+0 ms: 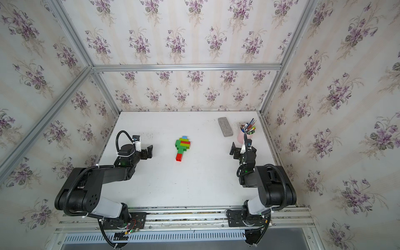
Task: Assemble a spoon with lego
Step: Reset both arms
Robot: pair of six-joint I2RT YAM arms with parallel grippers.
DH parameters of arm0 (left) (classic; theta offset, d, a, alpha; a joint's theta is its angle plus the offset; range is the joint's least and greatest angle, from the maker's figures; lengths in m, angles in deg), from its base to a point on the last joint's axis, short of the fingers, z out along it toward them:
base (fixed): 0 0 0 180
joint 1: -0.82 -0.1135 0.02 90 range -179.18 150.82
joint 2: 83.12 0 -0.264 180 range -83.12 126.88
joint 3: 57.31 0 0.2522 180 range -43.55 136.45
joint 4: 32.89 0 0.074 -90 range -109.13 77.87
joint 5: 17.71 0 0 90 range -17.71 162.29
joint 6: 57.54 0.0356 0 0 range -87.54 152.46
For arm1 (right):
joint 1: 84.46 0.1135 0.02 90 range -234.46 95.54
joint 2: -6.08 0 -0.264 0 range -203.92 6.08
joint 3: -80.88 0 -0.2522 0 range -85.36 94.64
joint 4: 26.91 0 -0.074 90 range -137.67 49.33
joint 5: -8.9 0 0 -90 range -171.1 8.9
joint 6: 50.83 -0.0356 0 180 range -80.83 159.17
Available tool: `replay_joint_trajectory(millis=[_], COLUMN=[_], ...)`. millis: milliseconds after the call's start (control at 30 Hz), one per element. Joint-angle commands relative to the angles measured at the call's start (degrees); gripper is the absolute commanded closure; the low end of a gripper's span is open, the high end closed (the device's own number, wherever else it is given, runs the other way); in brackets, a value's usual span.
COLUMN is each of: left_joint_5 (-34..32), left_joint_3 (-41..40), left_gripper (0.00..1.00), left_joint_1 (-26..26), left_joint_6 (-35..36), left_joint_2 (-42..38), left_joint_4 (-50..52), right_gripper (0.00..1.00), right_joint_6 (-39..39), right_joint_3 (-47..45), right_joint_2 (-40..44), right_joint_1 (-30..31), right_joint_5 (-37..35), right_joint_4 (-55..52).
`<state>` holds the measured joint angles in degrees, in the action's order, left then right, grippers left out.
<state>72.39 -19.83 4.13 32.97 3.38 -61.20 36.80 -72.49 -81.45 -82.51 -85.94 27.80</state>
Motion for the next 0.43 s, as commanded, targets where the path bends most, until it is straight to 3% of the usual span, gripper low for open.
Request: replay_joint_trajectory(millis=[0,400], left_joint_5=[-5.52,-6.51], left_joint_3=[0.56,0.62], left_gripper=[0.01,0.01], left_joint_1=[1.43,1.96], left_joint_6=[0.61,0.98], left_joint_2=[0.04,-0.07], left_joint_4=[-1.42,-1.26], right_gripper=[0.00,0.00], right_joint_6=[0.92,0.89], right_joint_3=[0.19,0.19], right_joint_2=[-0.26,-0.24], right_joint_1=[0.07,0.07], right_joint_5=[0.49,0.32], right_joint_4=[3.08,3.17])
